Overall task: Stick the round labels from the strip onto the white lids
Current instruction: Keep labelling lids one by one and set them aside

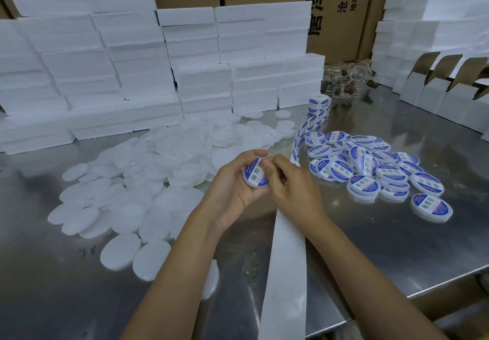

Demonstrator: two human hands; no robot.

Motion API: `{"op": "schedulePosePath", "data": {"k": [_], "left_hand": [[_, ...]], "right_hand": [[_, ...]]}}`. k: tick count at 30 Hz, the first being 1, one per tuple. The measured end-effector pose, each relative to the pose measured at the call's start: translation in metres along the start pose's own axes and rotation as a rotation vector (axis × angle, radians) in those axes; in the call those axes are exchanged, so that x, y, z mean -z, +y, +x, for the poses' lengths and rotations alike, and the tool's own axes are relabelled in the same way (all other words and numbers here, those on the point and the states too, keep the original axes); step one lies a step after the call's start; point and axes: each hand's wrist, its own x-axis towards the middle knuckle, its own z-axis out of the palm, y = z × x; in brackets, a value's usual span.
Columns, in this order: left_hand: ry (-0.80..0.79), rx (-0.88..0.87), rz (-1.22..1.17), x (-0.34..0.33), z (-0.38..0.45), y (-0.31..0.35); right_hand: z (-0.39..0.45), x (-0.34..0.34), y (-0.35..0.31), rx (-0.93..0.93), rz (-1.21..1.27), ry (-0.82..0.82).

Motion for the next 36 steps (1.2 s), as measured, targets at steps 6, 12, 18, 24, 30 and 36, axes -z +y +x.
{"op": "schedulePosePath", "data": {"k": [6,12,18,24,30,36], "left_hand": [[0.115,-0.105,0.272,0.003,0.004,-0.007],[0.332,-0.229,0.457,0.005,0.005,-0.01],[0.416,-0.158,0.316,0.001,0.003,-0.003],[0.323,-0.07,0.102,-0.008,0.003,-0.006],[0.334,-0.027,0.222,-0.001,0.003,-0.005],[0.419,-0.061,0.293,0.008,0.004,-0.002]], "right_hand": [[0.002,0.001,0.0,-0.073,0.087,-0.018],[-0.005,0.0,-0.011,-0.05,0.005,-0.072],[-0.006,0.003,-0.012,0.045,0.007,-0.009],[-0.002,0.001,-0.01,0.073,0.094,0.02],[0.018,0.023,0.027,-0.169,-0.12,0.344],[0.029,0.058,0.069,-0.497,-0.541,0.392]]}}
